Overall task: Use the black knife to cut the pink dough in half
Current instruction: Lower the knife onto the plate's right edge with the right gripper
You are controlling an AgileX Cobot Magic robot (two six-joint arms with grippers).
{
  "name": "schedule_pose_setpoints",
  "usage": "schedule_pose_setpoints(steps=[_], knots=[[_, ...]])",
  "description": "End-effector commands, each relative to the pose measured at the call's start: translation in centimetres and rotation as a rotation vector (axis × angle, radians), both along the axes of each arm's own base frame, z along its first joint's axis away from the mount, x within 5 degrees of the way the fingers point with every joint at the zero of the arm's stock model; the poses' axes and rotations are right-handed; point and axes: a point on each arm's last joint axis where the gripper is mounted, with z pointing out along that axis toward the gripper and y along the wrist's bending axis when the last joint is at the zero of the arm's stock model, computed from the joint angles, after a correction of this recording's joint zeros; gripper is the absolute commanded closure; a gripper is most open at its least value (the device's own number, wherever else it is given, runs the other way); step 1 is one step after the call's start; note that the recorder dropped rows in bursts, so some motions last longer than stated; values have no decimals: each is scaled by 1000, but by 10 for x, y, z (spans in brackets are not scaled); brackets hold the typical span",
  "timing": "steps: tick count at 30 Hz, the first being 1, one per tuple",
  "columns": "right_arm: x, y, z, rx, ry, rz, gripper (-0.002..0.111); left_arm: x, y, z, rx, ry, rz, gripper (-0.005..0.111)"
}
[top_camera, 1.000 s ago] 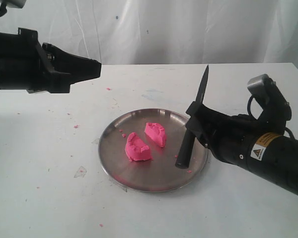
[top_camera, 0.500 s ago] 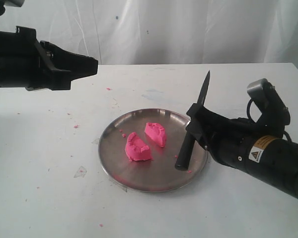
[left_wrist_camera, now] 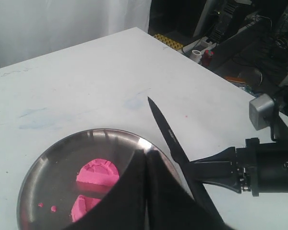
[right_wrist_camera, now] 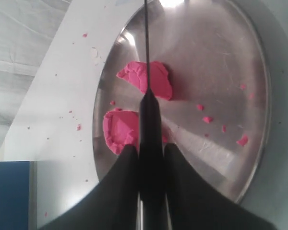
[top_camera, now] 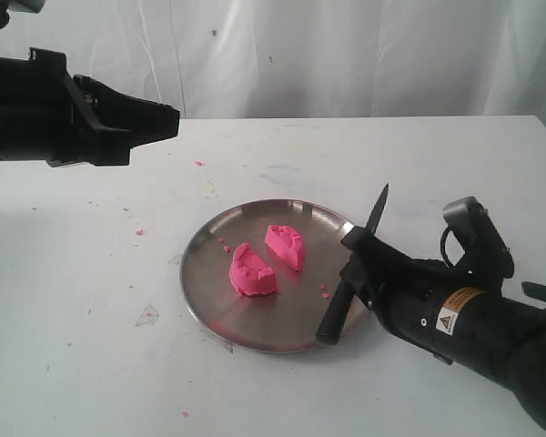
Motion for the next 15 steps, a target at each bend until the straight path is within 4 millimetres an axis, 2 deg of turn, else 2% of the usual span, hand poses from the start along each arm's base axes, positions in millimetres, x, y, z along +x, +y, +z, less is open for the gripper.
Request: schedule_pose_setpoints(steps=[1,15], knots=[[8,7,-9,-8,7,12,108,-3,-1,1,-13,1,-7,107],[29,24,-30,-65,67,44,108,-3,-1,1,-13,1,-7,107]])
